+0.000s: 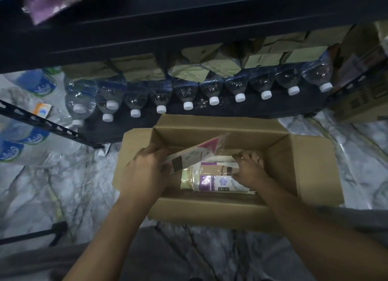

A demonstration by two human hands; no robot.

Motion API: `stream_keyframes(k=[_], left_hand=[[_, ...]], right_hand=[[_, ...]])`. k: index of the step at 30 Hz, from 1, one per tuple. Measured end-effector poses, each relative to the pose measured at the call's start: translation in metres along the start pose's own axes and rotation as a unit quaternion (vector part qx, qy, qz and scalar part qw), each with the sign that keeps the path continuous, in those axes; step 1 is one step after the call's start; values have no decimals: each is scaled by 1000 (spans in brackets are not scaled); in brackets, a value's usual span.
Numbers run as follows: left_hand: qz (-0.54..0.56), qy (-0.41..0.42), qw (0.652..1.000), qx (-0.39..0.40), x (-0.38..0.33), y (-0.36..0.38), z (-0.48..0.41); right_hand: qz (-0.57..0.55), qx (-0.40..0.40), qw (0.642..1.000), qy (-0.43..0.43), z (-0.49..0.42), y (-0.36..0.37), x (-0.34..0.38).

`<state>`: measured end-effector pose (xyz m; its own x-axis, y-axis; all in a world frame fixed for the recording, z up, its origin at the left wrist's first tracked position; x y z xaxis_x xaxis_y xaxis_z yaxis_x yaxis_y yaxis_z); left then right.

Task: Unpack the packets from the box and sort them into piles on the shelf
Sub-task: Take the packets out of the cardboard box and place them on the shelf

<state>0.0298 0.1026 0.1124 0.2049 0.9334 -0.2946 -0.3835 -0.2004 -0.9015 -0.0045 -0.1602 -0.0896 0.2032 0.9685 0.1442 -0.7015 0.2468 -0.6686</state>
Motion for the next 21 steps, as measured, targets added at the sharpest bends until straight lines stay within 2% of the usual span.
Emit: stream_keyframes(k=[15,21], left_hand=[[-1,11,1000,-2,2,-2,-11],[11,32,999,-11,2,-14,-3]], right_hand=[[12,12,1000,-15,9,-3,3],[-113,62,991,-37,24,-6,1]])
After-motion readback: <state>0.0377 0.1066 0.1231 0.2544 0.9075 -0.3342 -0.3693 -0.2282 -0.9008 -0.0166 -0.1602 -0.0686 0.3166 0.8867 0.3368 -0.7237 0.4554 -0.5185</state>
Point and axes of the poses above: each hand's wrist, its own z-axis away from the middle knuckle, its own y-axis out of the palm, x = y × z, the point moved 6 cm from there along -z, towards the middle knuckle, and after that the axes turned 15 degrees about x, right-handed, at the moved point
